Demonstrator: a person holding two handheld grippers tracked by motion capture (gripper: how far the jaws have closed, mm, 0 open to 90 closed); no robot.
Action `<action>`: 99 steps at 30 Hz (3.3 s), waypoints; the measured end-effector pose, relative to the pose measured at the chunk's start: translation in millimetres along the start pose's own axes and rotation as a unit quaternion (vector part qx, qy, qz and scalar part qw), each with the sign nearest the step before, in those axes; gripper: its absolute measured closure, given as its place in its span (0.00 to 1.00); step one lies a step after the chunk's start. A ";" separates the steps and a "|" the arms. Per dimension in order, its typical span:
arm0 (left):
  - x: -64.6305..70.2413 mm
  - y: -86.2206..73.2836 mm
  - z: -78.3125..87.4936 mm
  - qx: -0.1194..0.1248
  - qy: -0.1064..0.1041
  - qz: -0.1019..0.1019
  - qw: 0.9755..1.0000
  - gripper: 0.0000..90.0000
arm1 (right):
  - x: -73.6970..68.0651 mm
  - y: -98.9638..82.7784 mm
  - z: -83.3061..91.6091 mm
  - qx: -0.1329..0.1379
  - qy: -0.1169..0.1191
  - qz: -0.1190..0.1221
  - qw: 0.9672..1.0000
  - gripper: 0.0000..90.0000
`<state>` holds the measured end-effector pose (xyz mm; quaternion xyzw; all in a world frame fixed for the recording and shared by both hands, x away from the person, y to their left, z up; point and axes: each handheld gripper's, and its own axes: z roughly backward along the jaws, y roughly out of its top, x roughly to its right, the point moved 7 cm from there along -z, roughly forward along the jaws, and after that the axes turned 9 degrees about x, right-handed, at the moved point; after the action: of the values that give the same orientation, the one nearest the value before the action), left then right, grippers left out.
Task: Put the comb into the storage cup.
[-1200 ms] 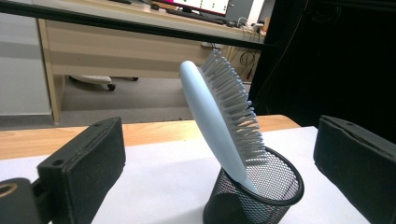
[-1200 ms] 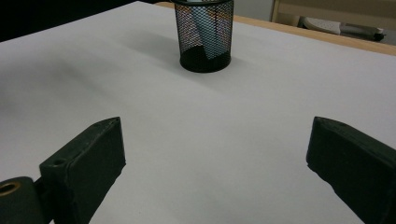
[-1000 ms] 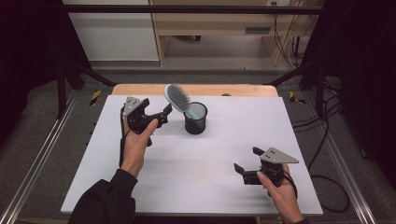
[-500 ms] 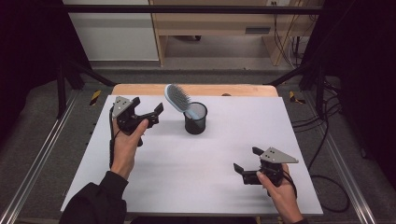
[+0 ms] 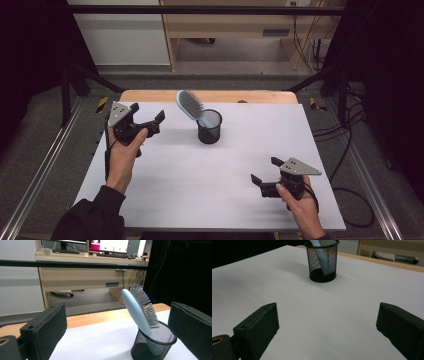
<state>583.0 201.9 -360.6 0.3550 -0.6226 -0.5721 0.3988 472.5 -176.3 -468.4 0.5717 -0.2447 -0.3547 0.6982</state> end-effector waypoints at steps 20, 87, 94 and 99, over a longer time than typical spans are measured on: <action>-1.6 28.6 18.9 -0.003 -0.010 -0.045 0.999 0.02 | -1.2 1.2 1.6 0.003 0.005 0.002 1.000 0.08; -57.4 -42.2 154.1 0.007 0.009 -0.052 0.999 0.02 | 32.8 -2.3 25.5 0.070 -0.058 -0.003 0.996 0.06; -46.8 -56.0 151.8 0.000 -0.001 -0.046 0.999 0.03 | 35.7 -4.7 28.3 0.082 -0.053 -0.005 0.995 0.06; -35.3 -67.4 145.8 -0.006 -0.016 -0.044 0.999 0.03 | 36.9 -4.8 30.1 0.087 -0.051 -0.008 0.995 0.06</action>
<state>465.6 289.9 -434.9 0.3708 -0.6093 -0.5984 0.3650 472.1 -224.2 -468.7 0.6134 -0.3055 -0.3660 0.6296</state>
